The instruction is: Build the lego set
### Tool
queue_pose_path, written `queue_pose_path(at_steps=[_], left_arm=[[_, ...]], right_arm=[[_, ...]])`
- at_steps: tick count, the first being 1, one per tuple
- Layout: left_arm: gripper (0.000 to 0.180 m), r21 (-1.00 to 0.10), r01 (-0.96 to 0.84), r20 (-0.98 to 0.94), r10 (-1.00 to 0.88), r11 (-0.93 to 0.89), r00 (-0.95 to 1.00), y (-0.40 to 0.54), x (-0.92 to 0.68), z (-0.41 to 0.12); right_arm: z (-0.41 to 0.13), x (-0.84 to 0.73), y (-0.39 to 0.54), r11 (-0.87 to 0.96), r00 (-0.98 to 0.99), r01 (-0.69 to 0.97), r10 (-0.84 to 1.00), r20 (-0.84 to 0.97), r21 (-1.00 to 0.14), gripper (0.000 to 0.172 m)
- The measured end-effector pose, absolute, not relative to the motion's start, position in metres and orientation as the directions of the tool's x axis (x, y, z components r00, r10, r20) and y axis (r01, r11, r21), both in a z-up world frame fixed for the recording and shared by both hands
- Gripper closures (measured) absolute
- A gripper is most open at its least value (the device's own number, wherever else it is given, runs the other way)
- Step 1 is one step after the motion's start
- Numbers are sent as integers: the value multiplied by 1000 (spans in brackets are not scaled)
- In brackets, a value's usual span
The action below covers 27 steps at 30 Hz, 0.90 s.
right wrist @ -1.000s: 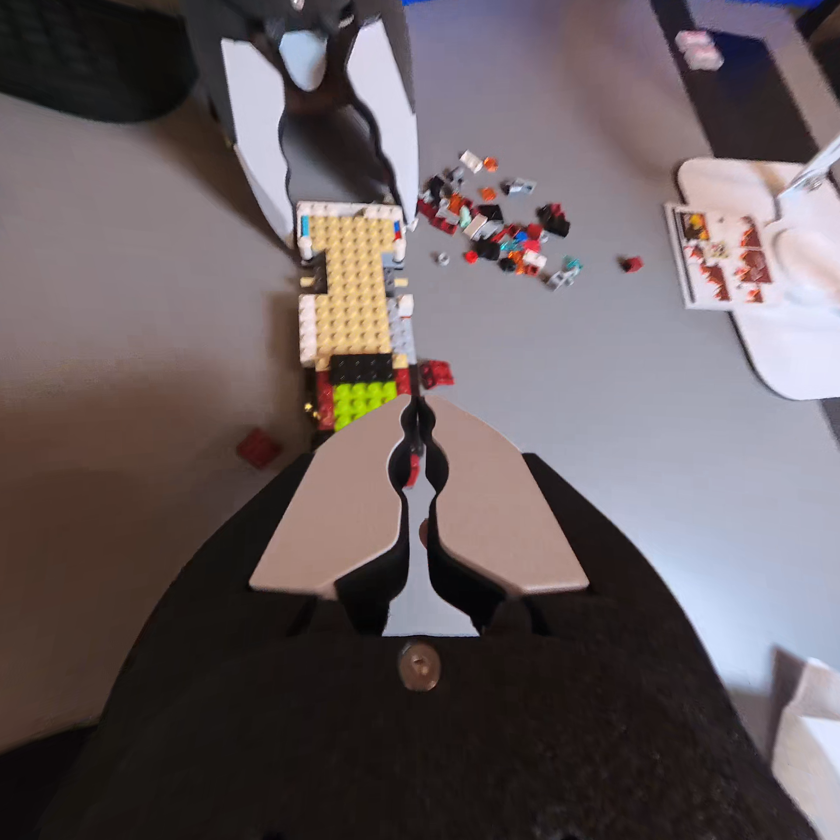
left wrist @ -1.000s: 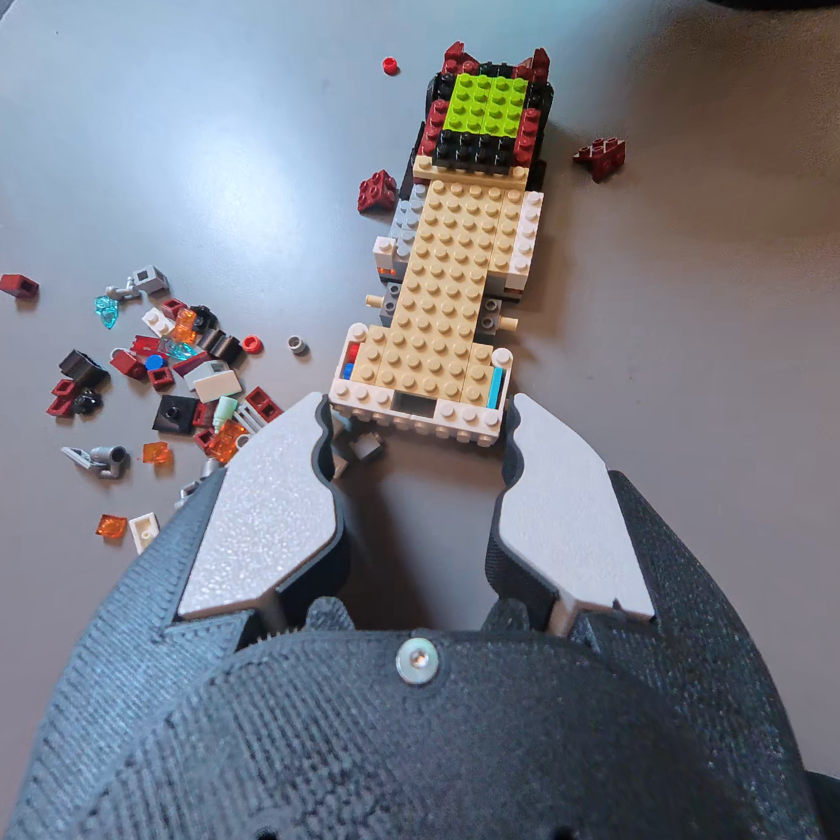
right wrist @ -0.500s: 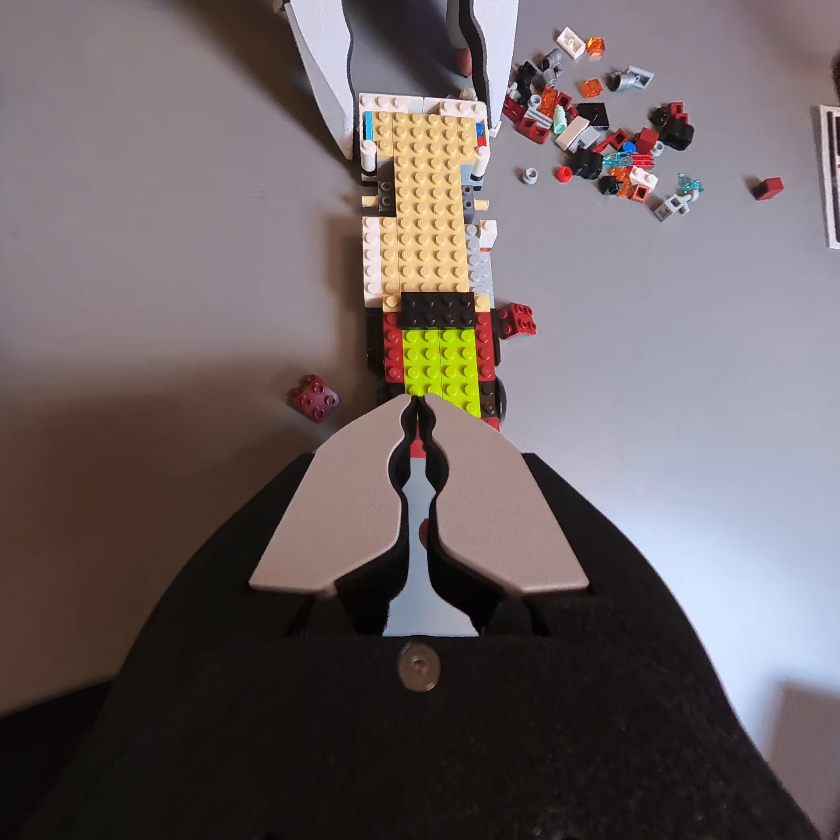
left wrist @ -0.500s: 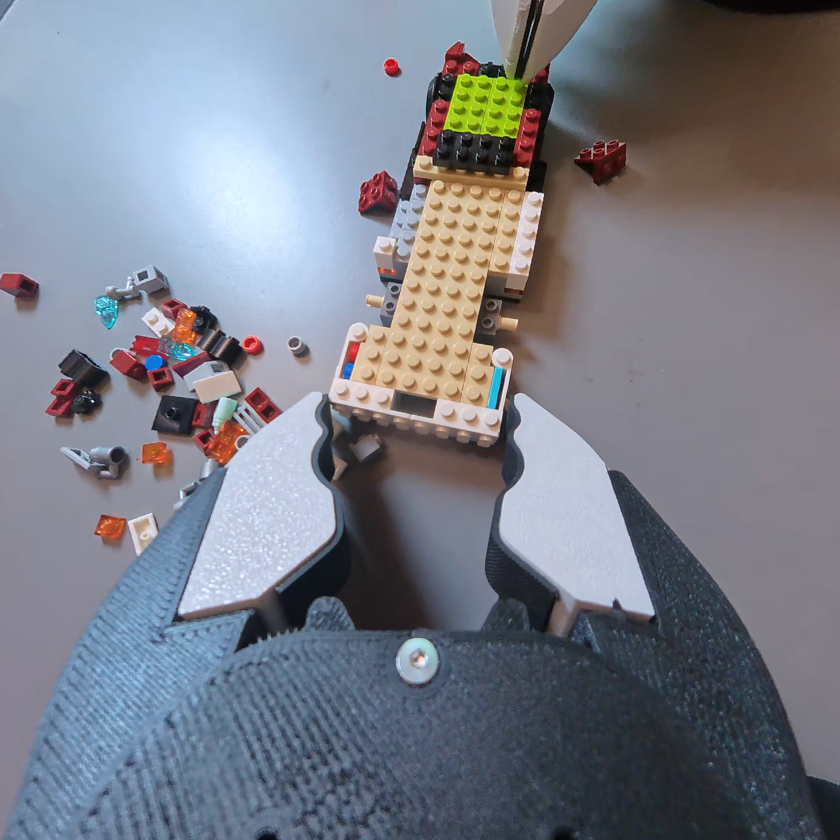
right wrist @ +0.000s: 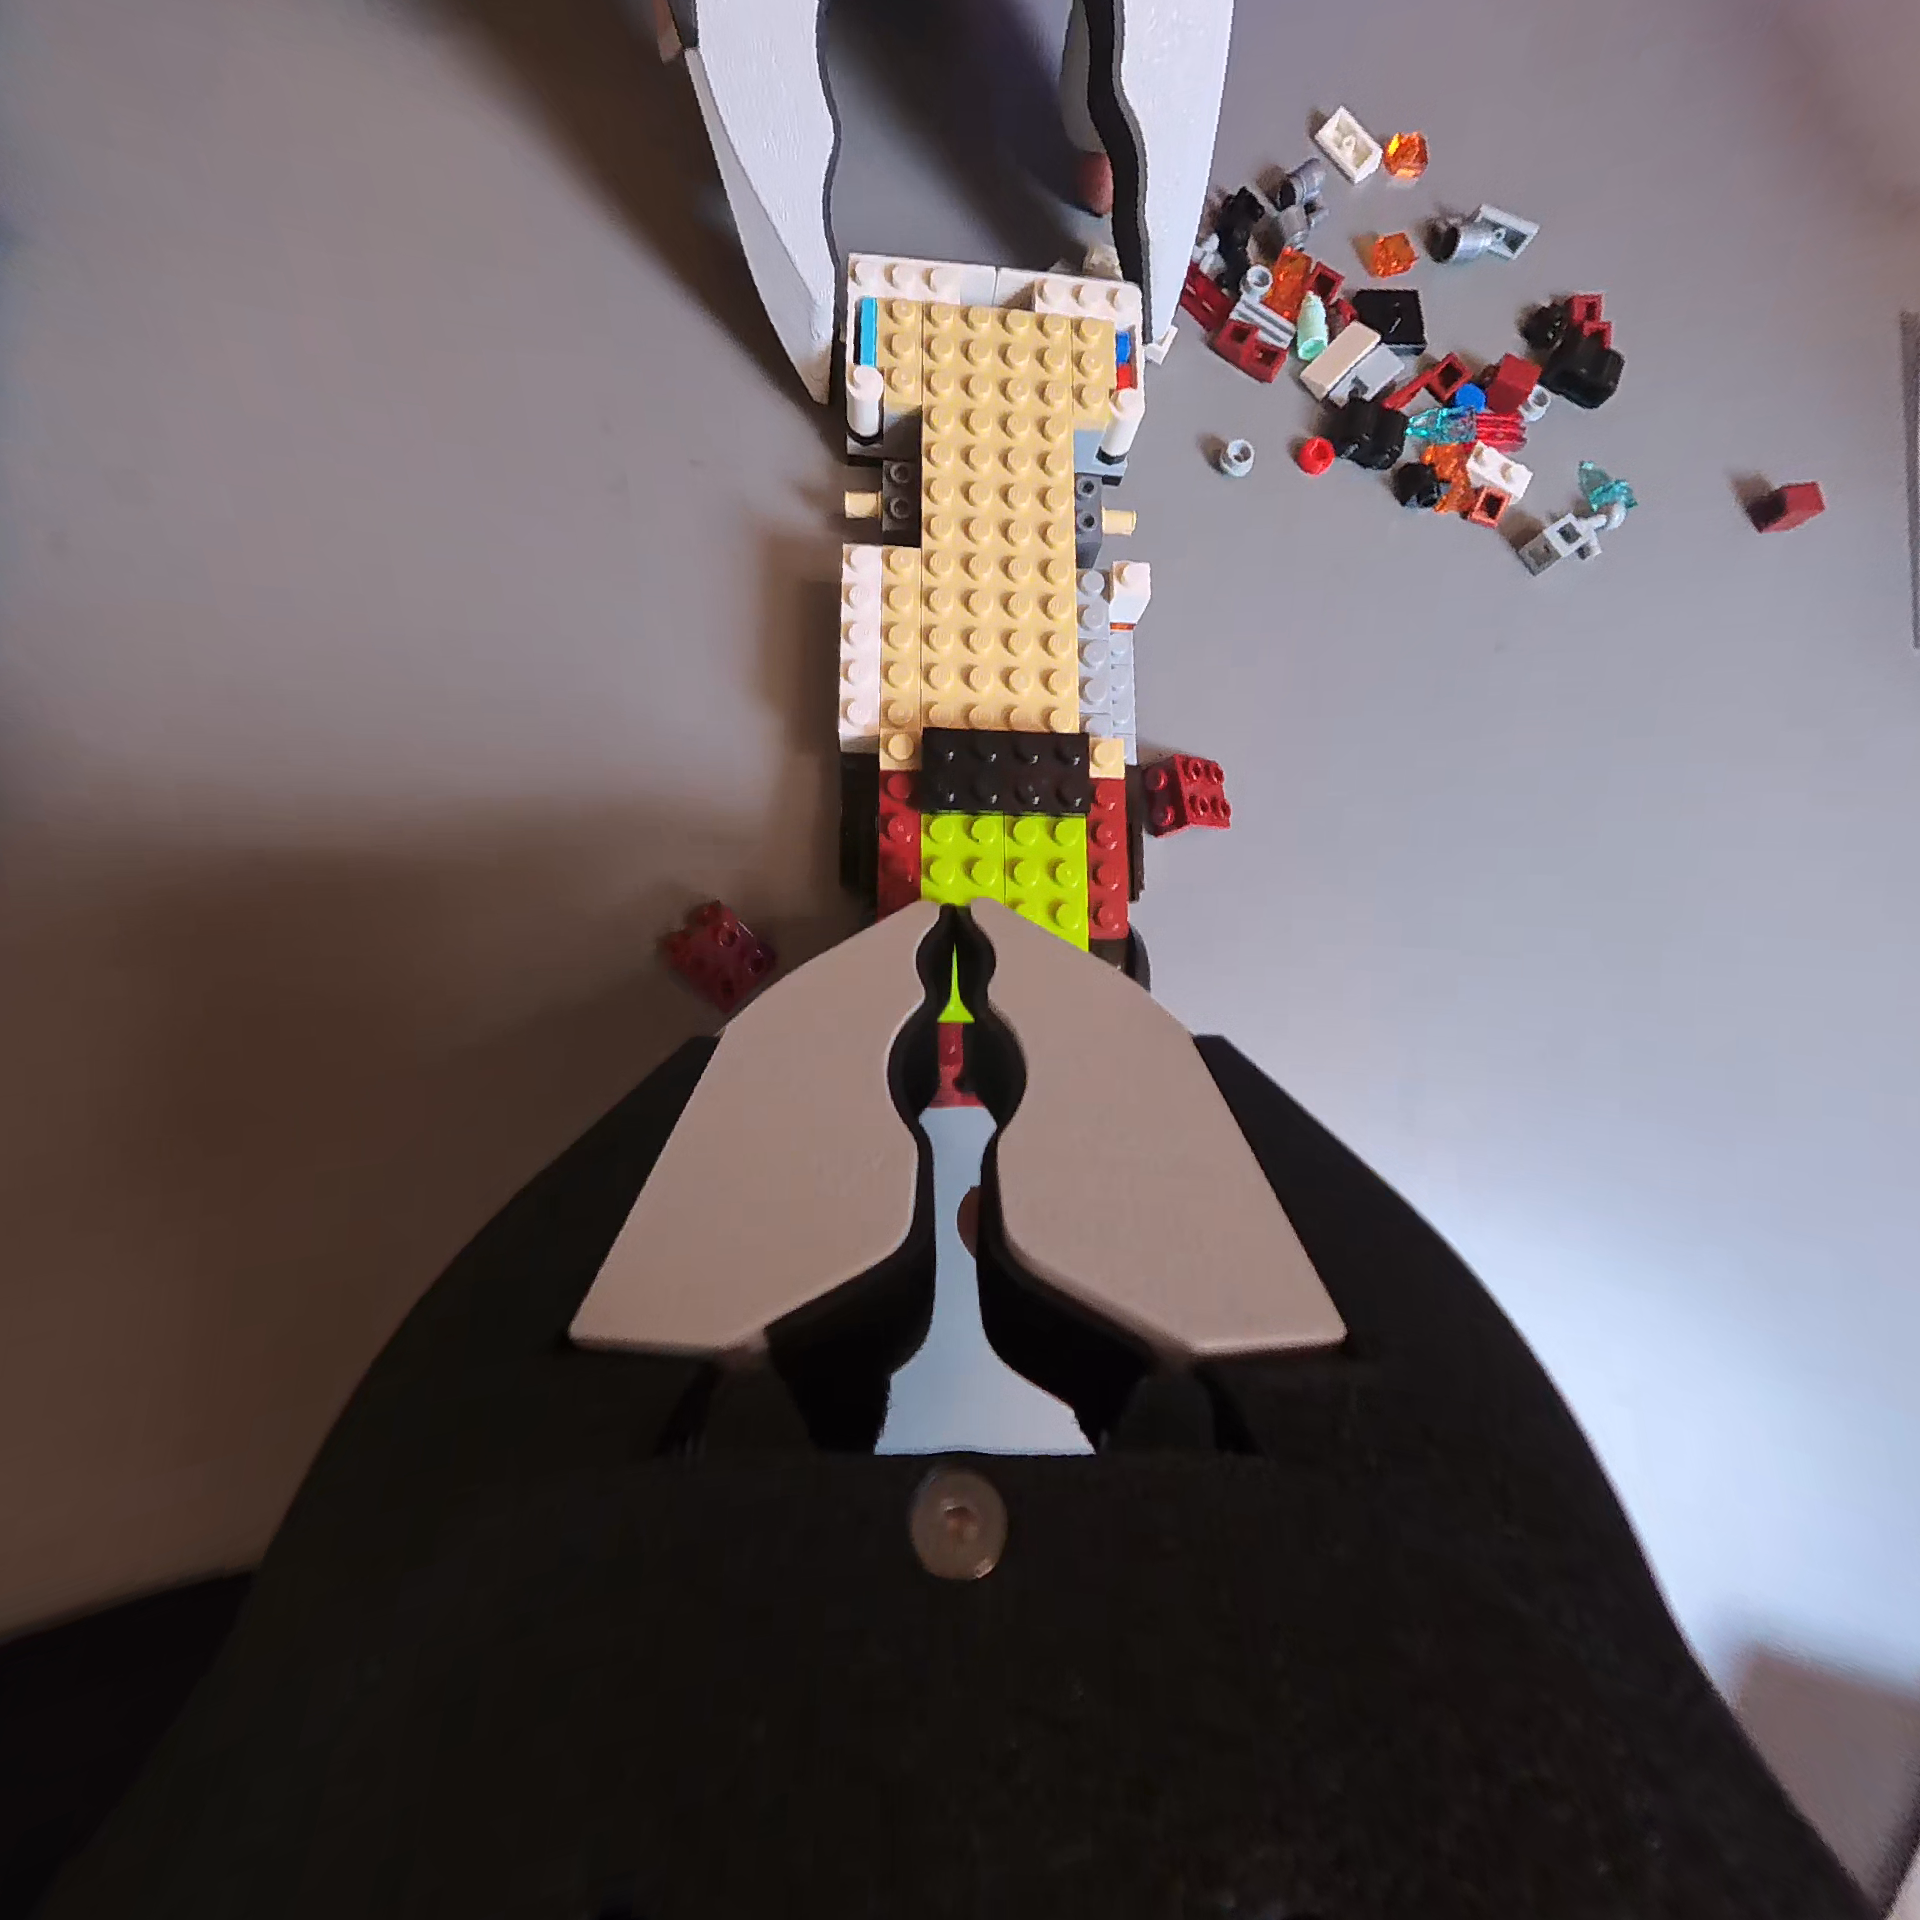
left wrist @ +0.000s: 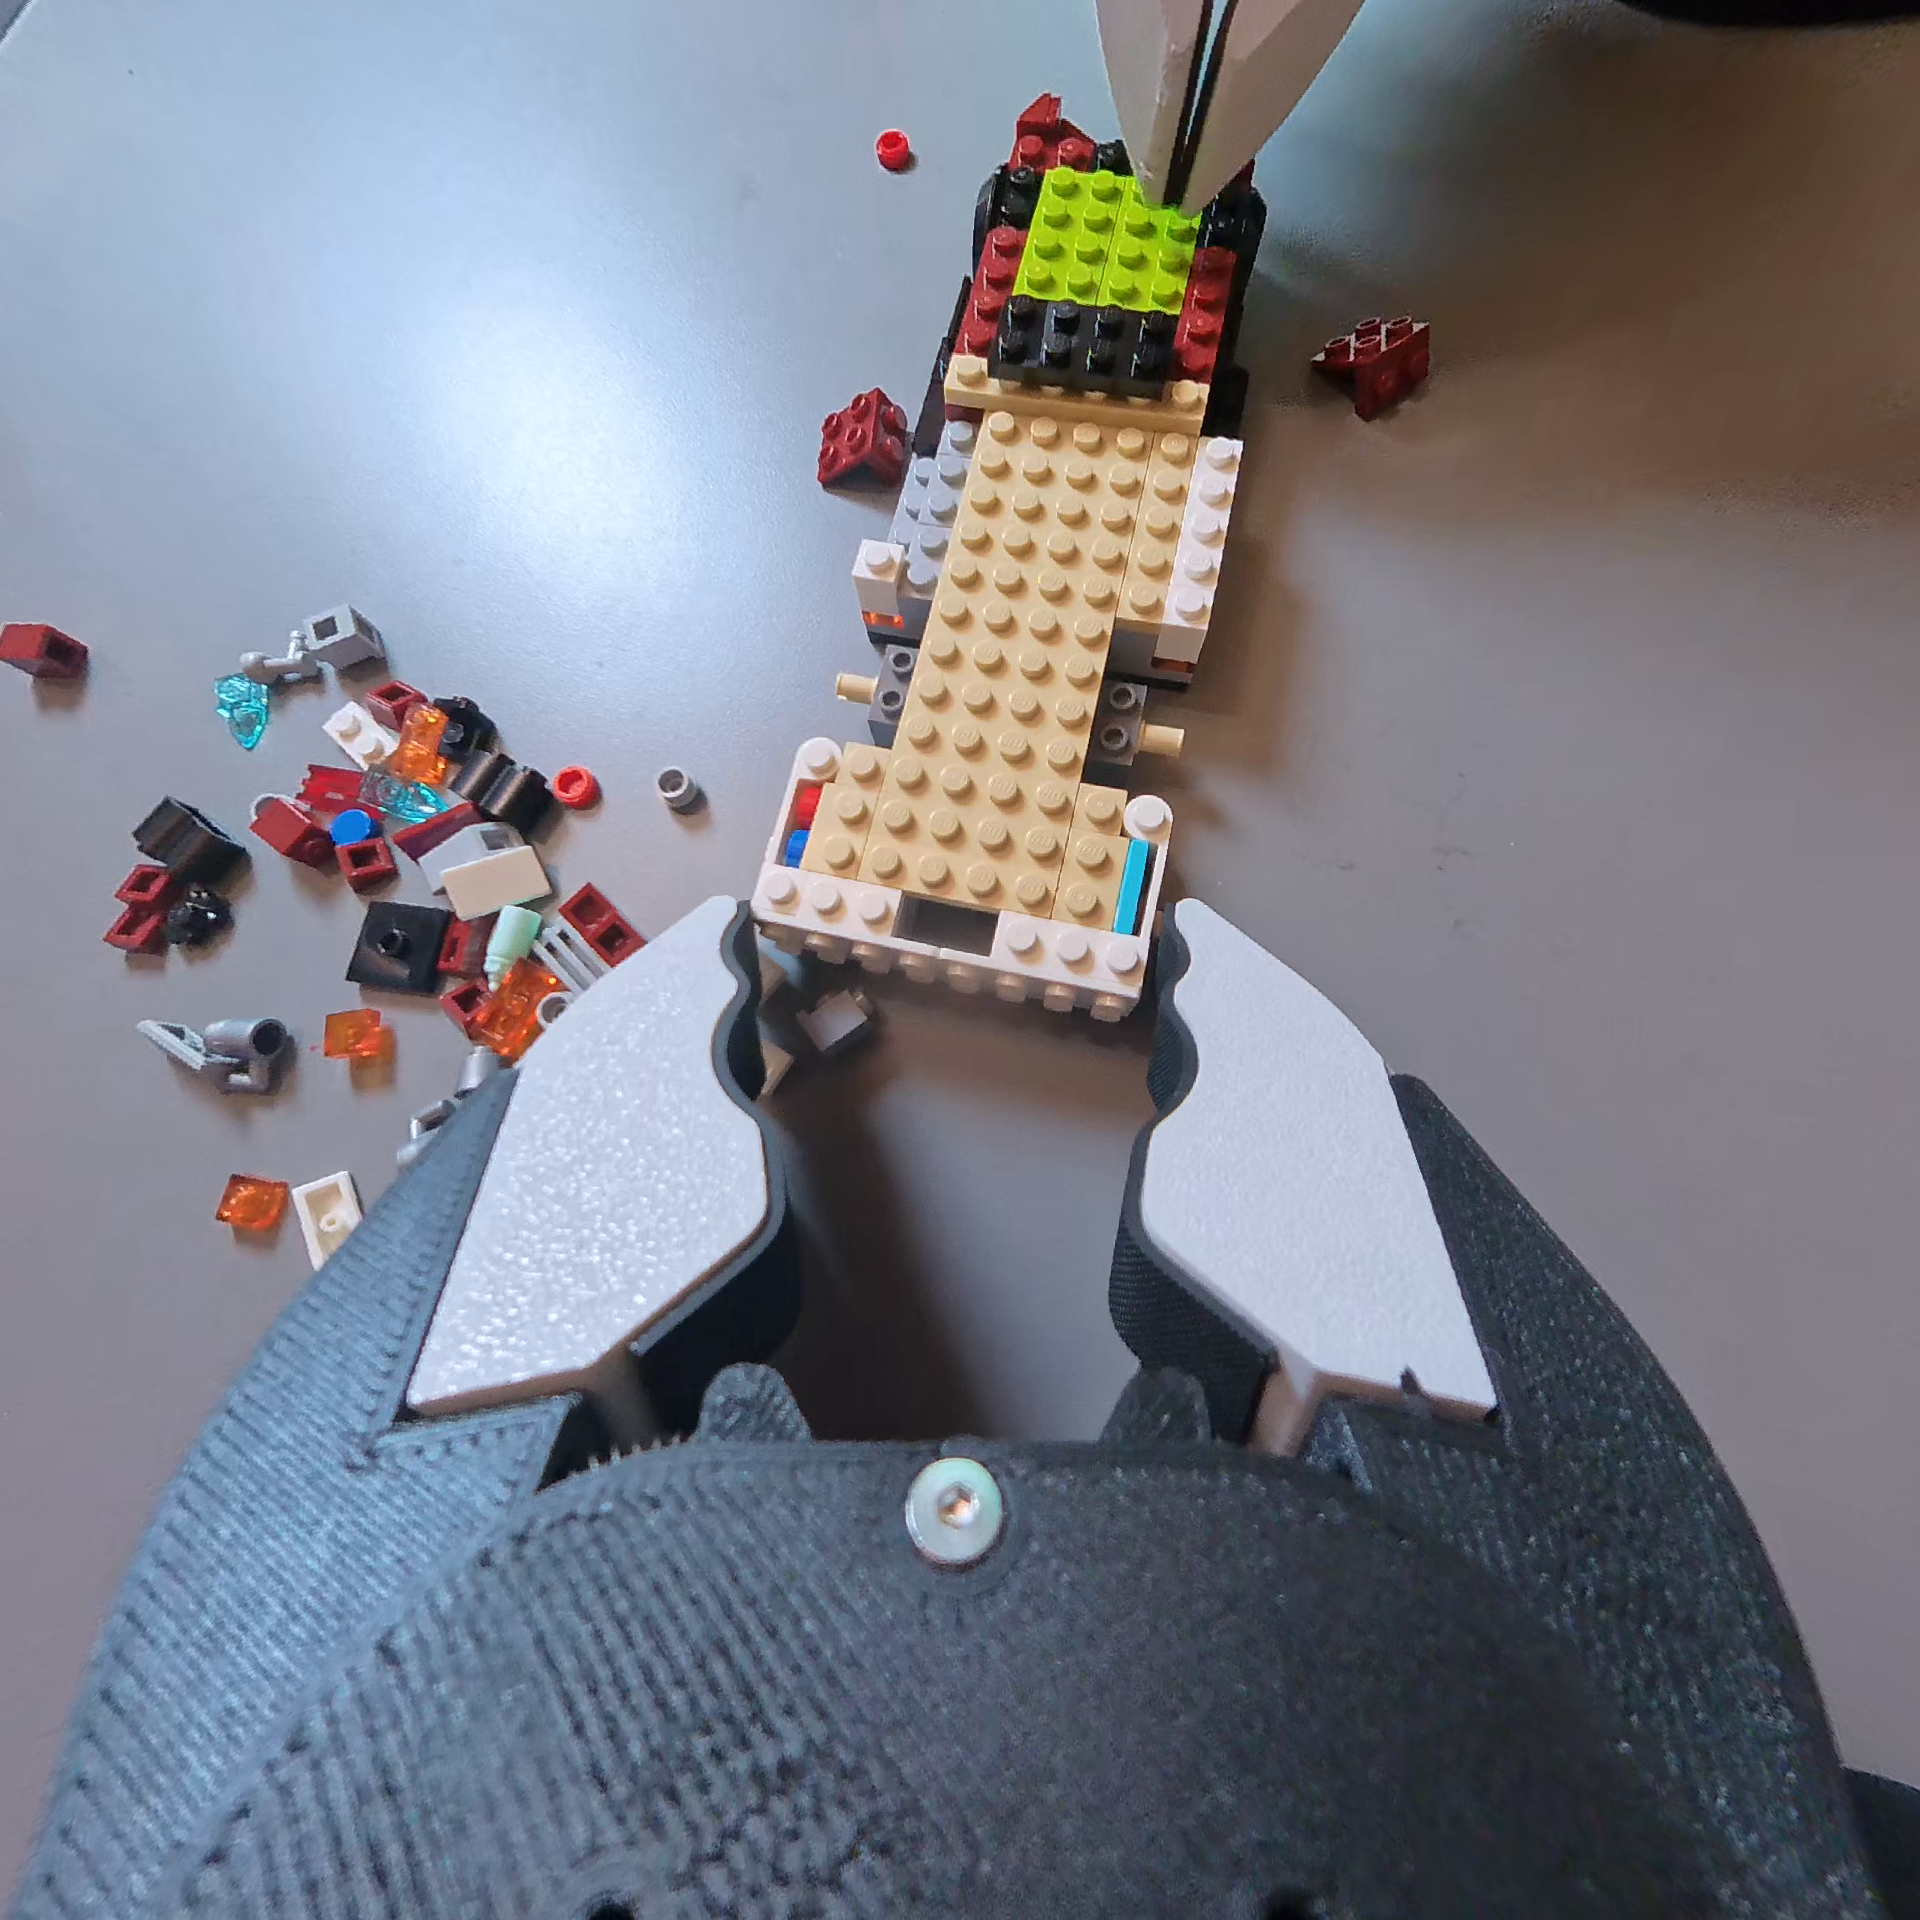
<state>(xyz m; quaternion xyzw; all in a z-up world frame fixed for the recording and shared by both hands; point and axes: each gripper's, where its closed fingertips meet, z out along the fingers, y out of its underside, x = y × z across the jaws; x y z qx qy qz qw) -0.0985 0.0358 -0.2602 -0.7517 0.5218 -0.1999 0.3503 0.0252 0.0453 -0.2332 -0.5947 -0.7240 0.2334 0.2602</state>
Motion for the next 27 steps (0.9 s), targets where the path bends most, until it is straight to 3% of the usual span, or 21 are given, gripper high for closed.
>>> queue_pose_path(at_steps=[27], left_arm=[[107, -732, -648, -66, -926, -209, 373, 35, -99, -260]], right_arm=[[-236, 7, 41, 250, -234, 765, 967, 105, -593, 172]])
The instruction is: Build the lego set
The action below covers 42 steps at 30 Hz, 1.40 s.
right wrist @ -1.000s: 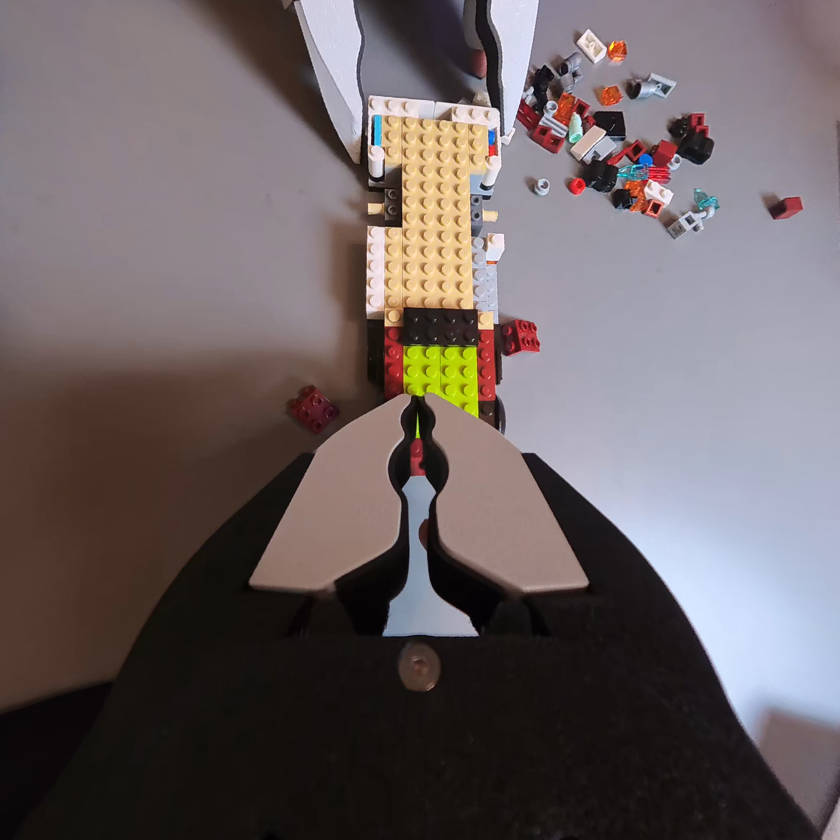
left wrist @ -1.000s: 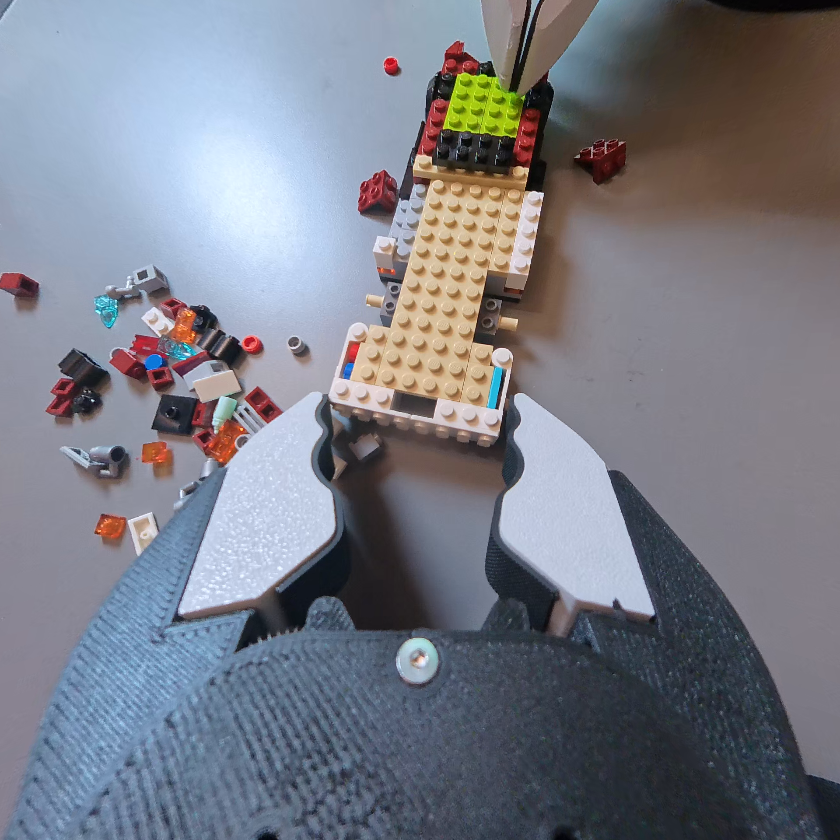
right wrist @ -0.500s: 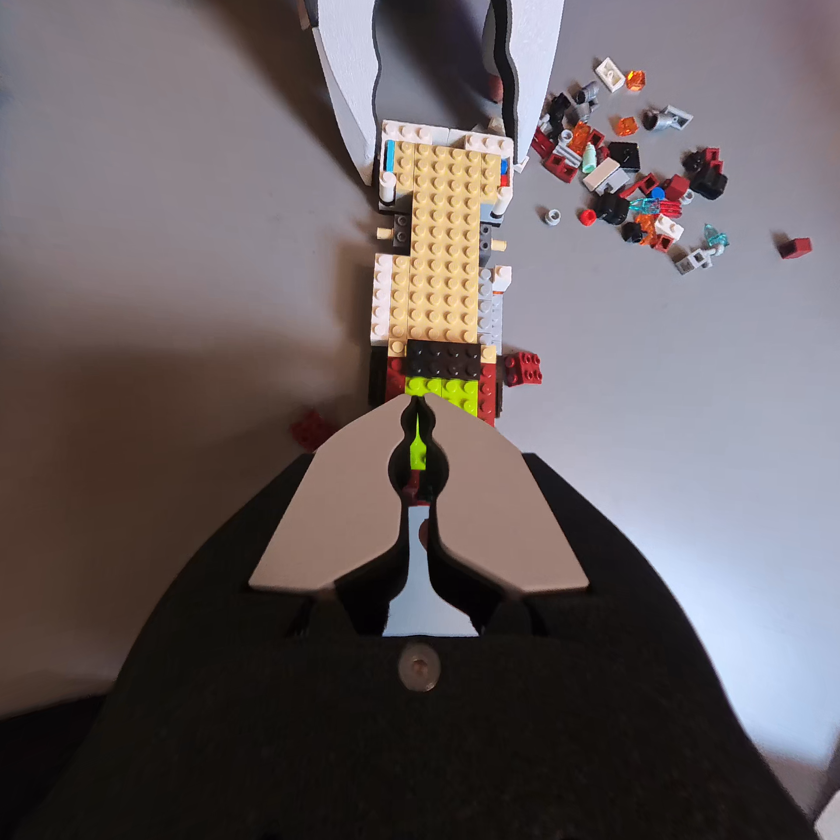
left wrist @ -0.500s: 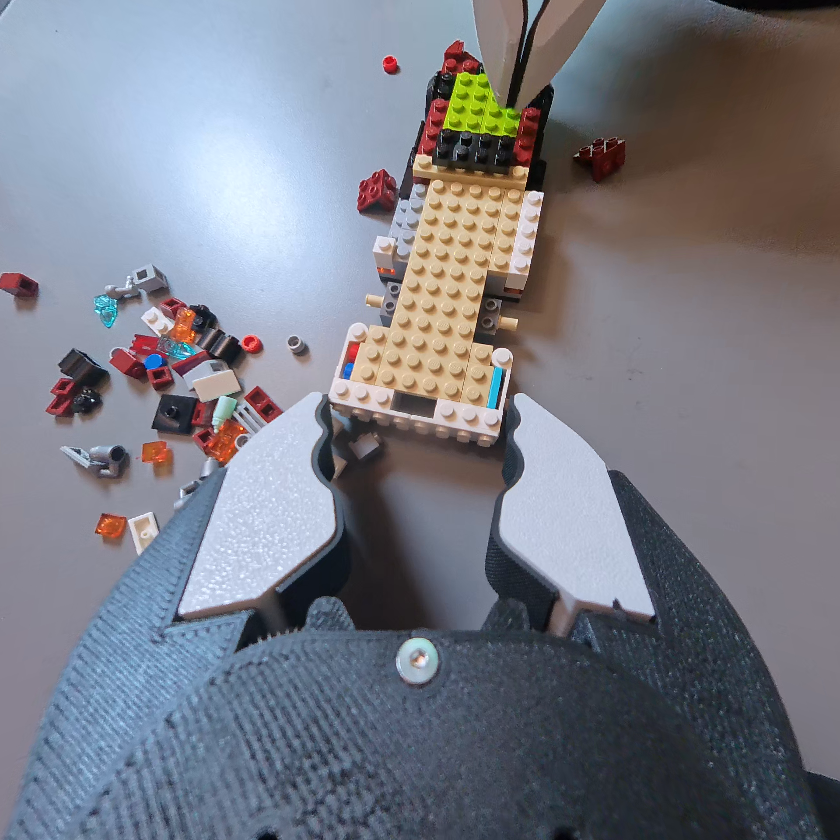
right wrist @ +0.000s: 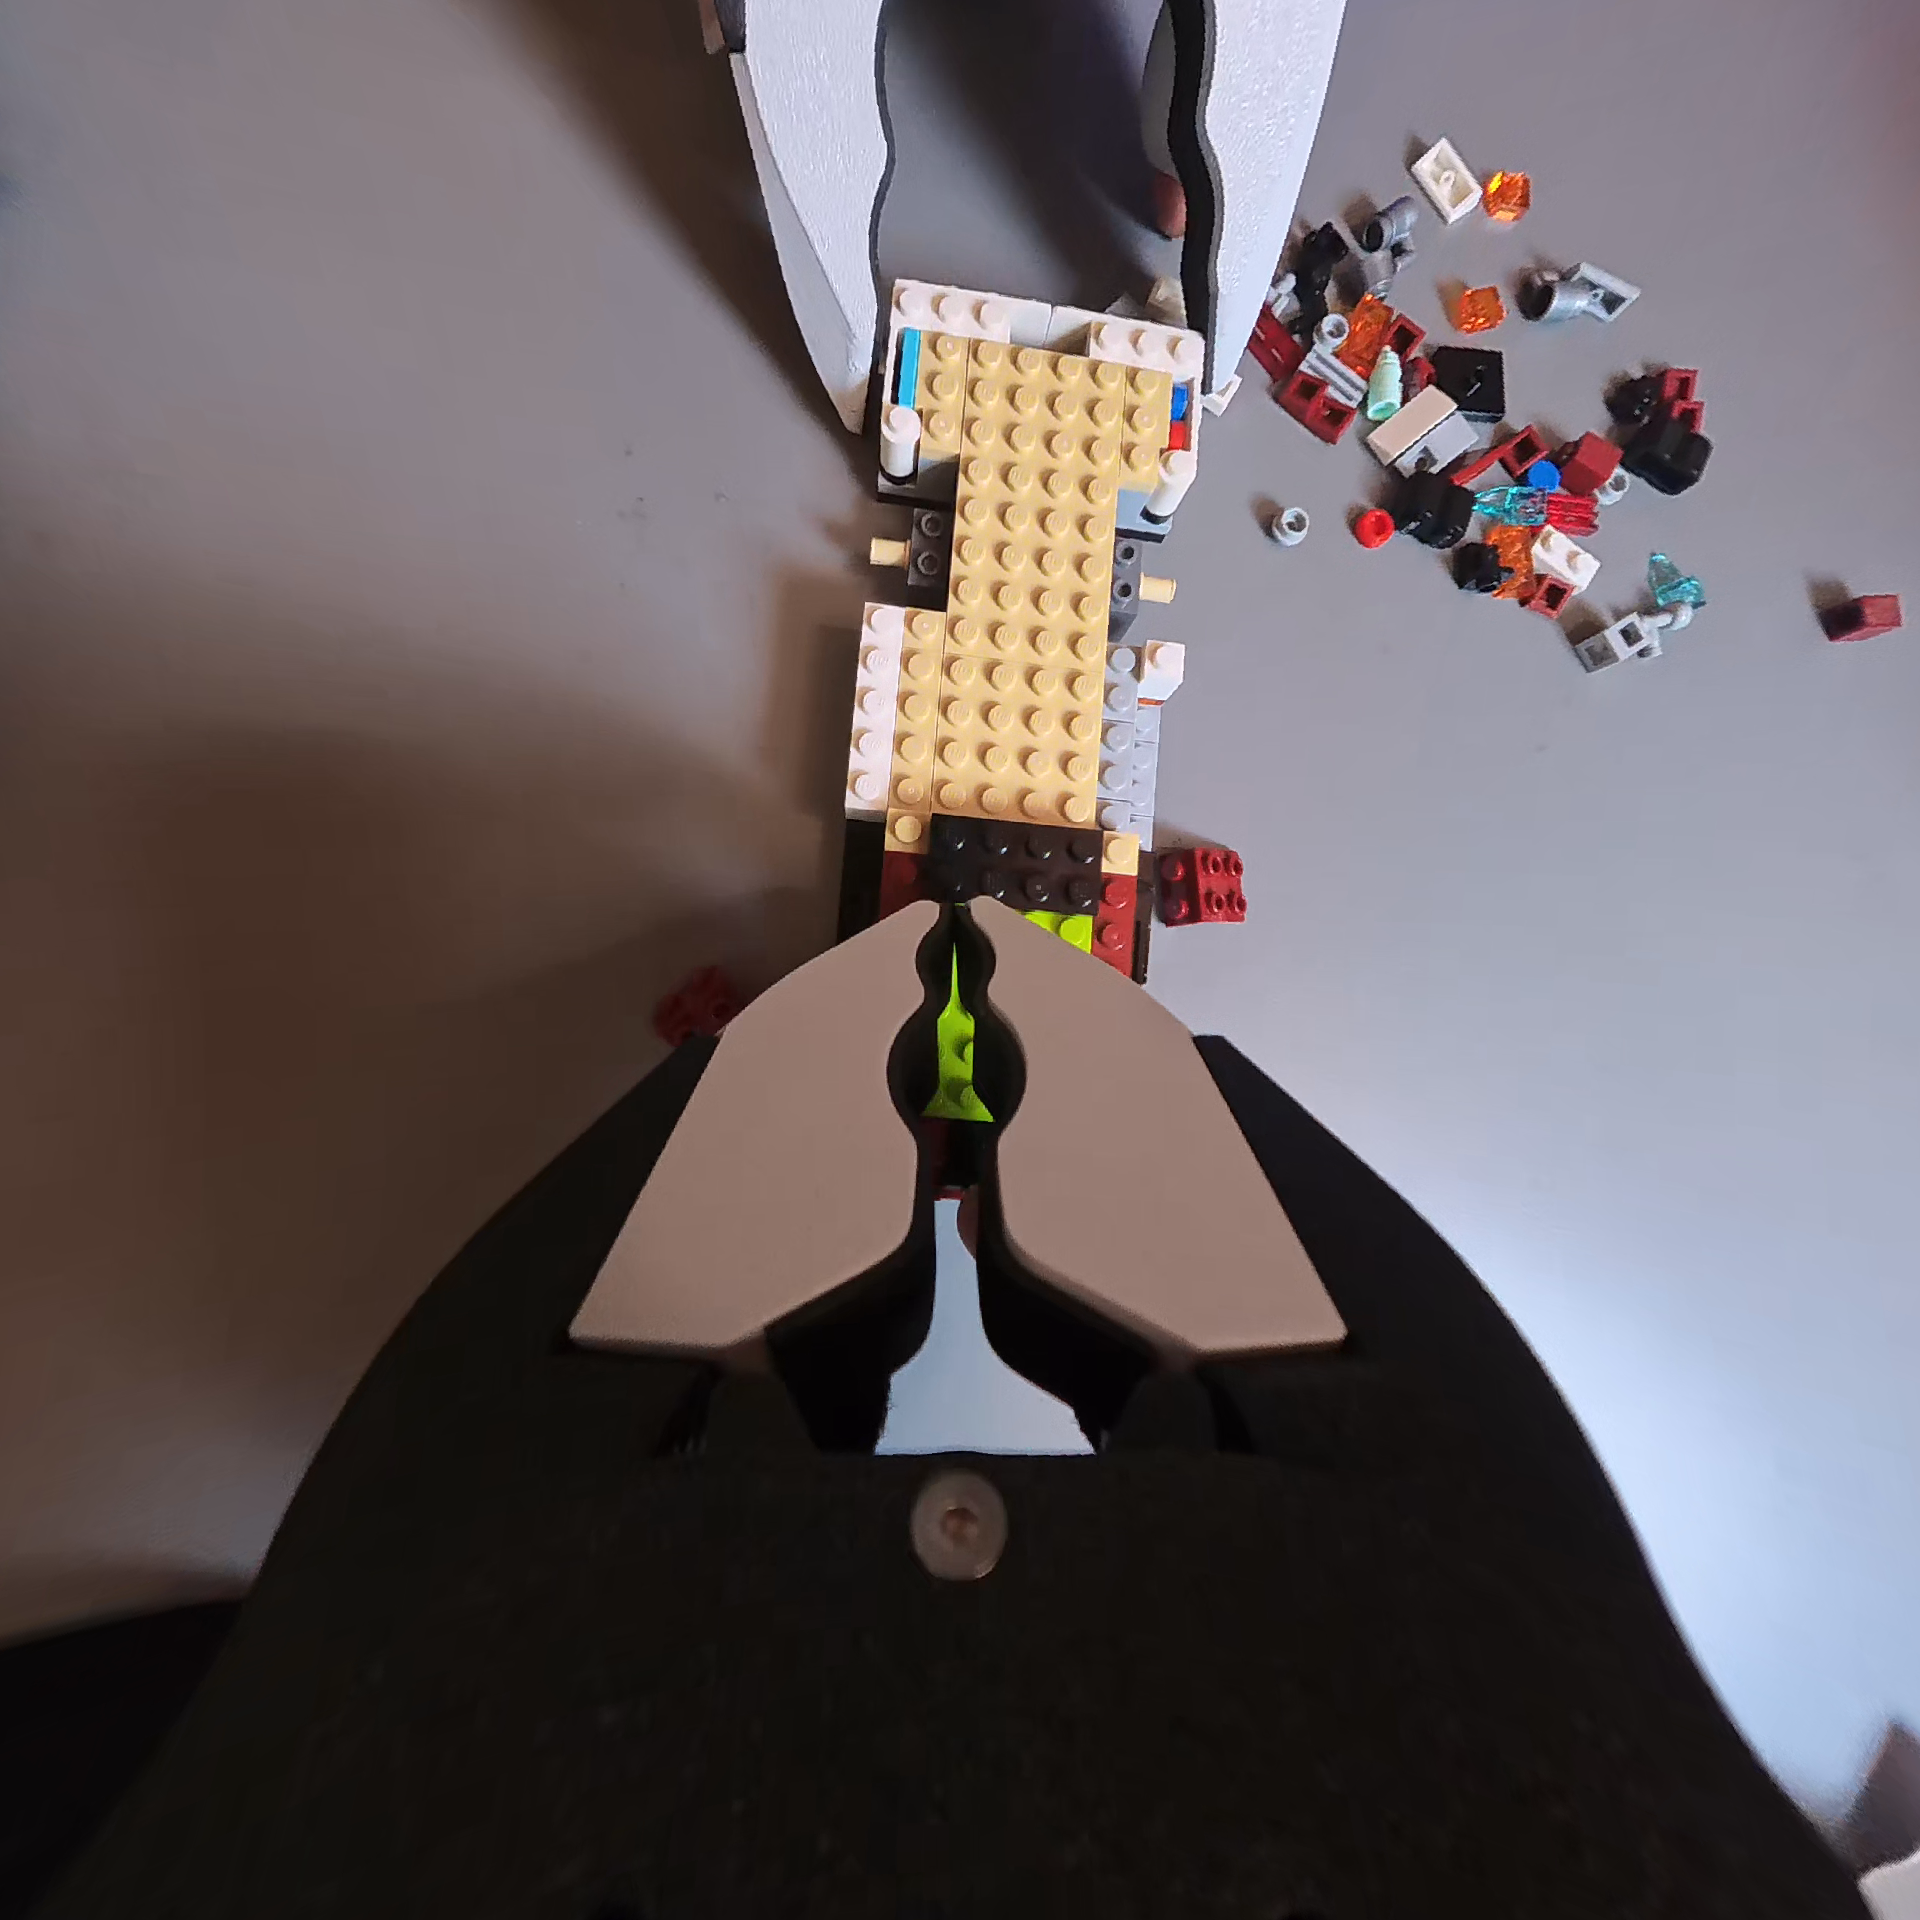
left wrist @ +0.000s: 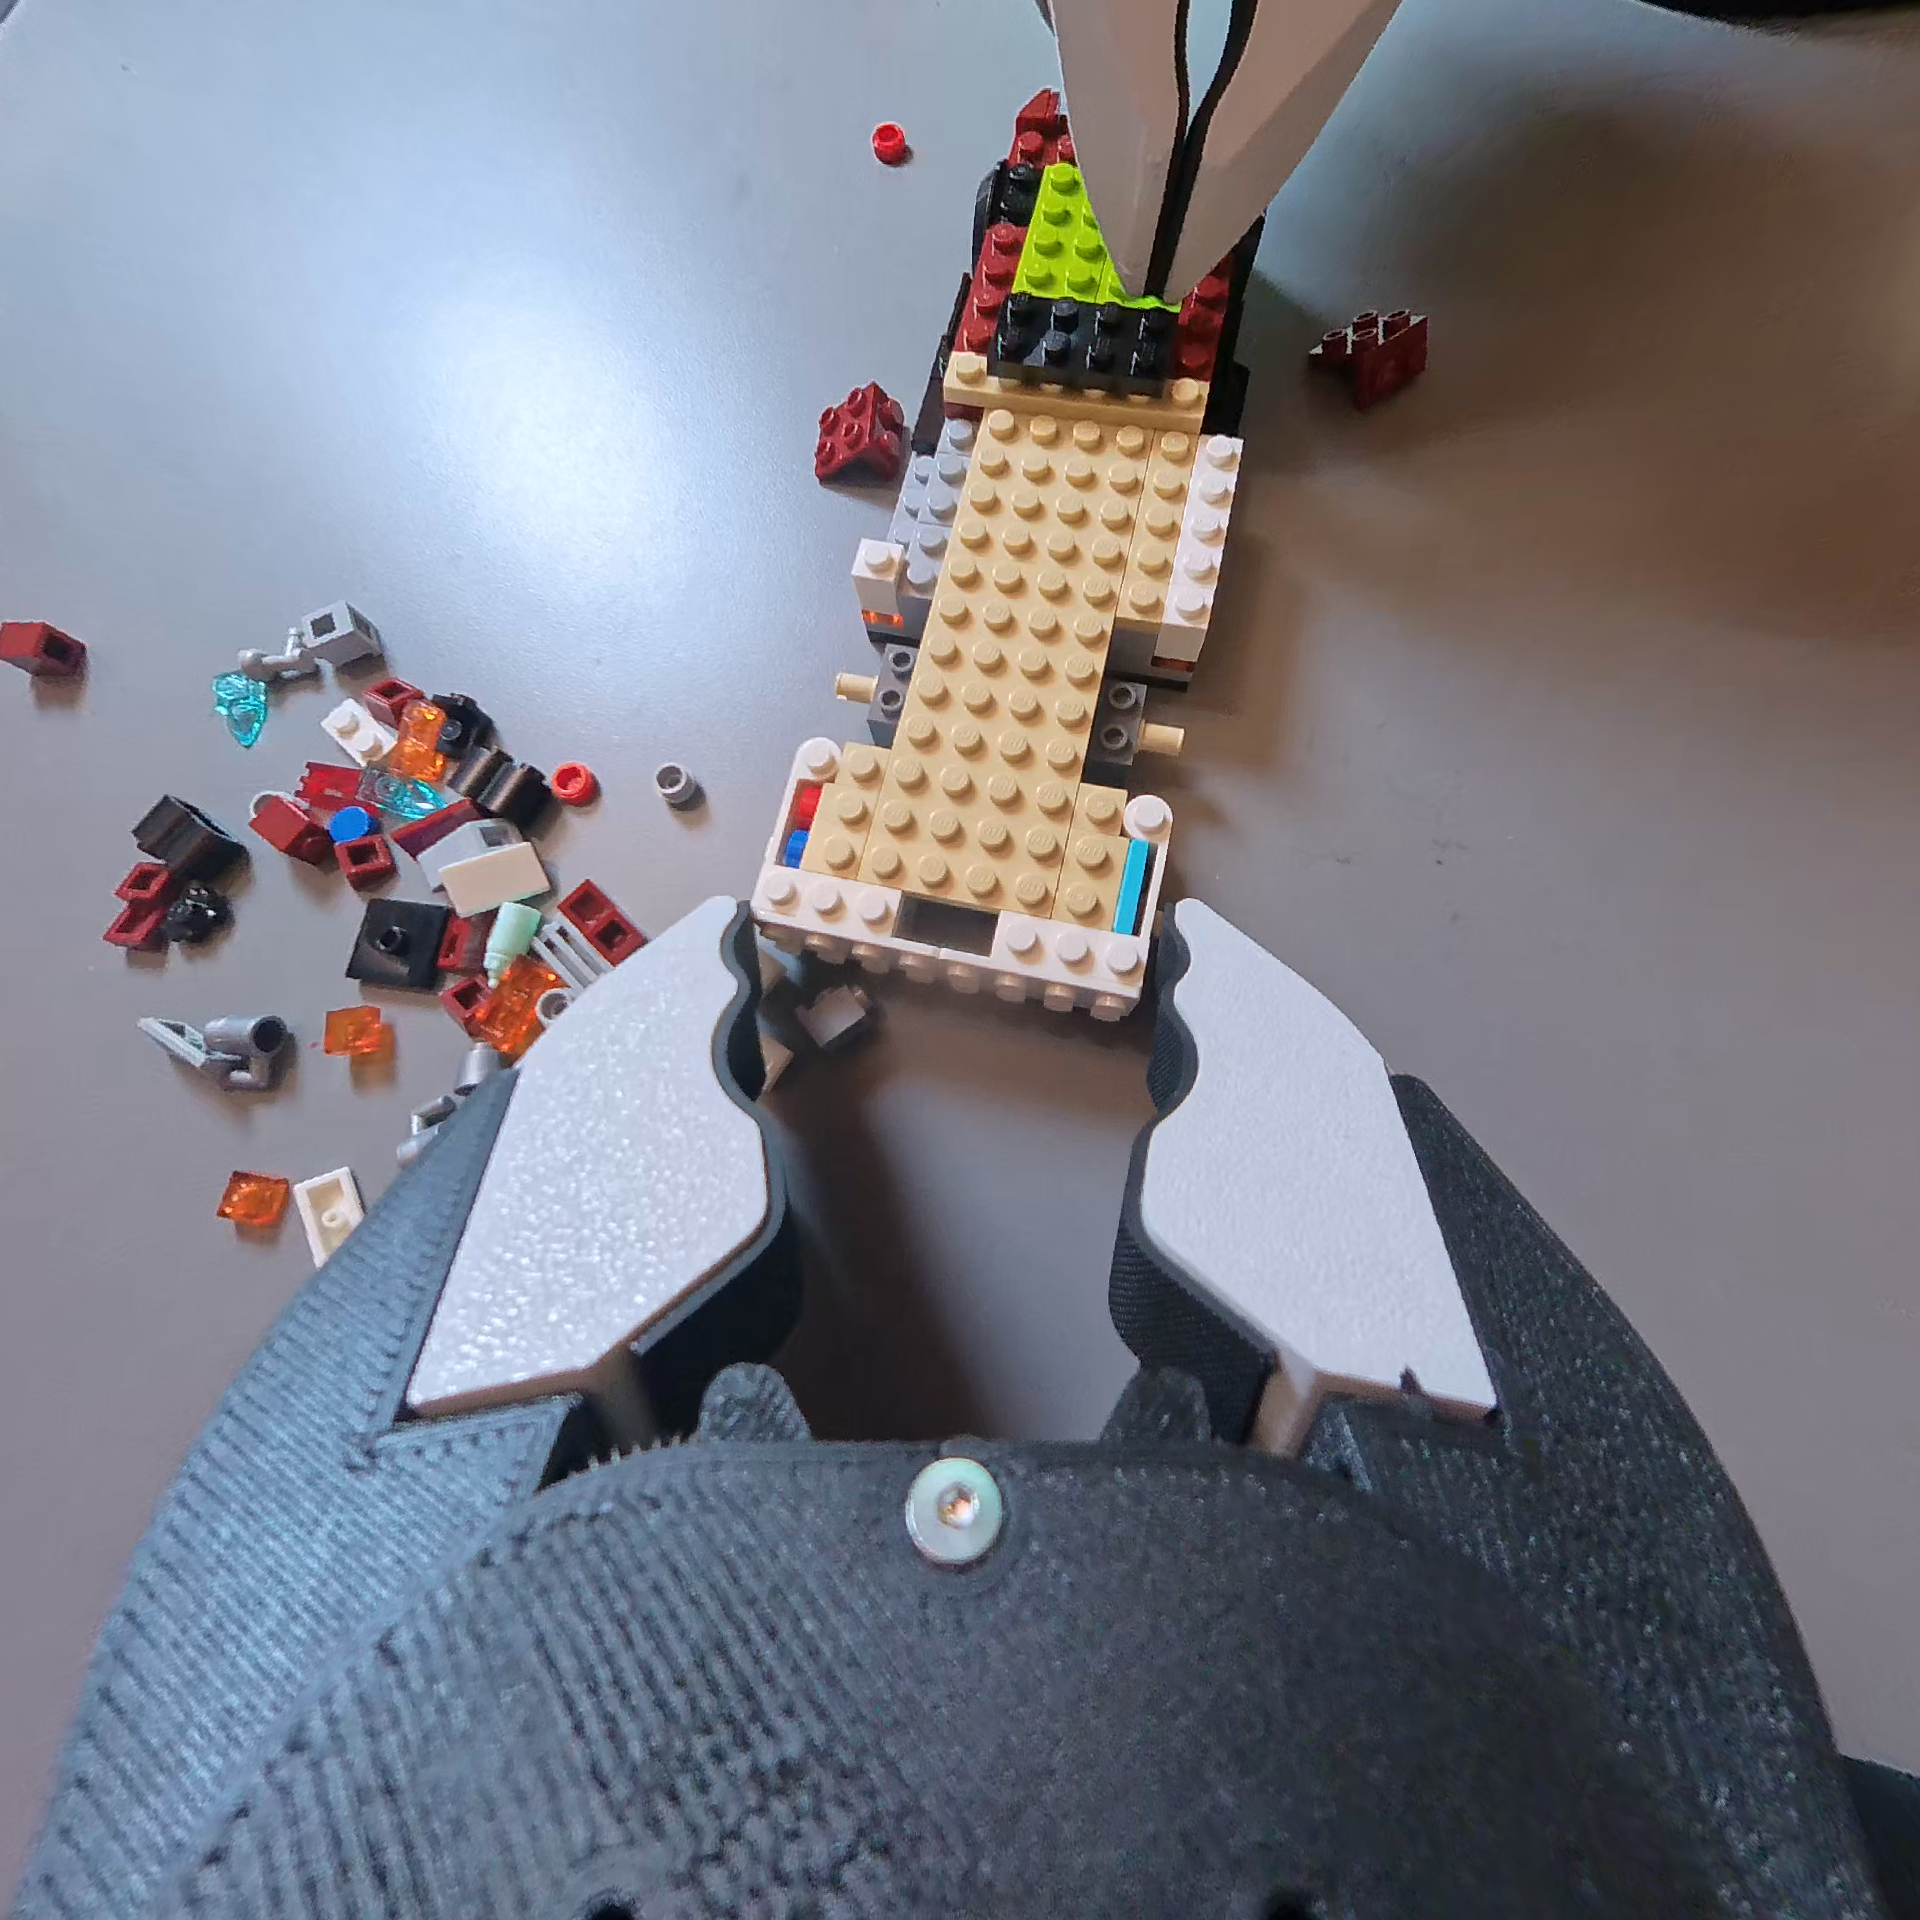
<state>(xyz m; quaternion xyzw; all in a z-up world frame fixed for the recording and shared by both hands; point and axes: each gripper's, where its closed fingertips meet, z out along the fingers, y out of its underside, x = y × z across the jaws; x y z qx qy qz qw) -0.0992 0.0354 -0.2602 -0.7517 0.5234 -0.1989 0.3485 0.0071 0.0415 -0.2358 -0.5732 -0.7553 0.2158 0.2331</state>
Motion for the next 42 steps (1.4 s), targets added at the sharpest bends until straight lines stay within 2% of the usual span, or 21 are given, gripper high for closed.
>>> queue_pose_path(at_steps=[15, 23, 42], left_arm=[[107, -733, -648, -66, -926, -209, 373, 36, -99, -260], [107, -734, -647, -65, -926, -209, 373, 36, -99, -260], [107, -733, -647, -66, -925, -209, 373, 36, -98, -260]], right_arm=[[-220, -2, 50, 227, -191, 719, 973, 128, -657, 171], [-222, -3, 52, 167, -146, 721, 985, 88, -672, 151], [-229, -11, 58, 73, -82, 774, 997, 14, -629, 147]])
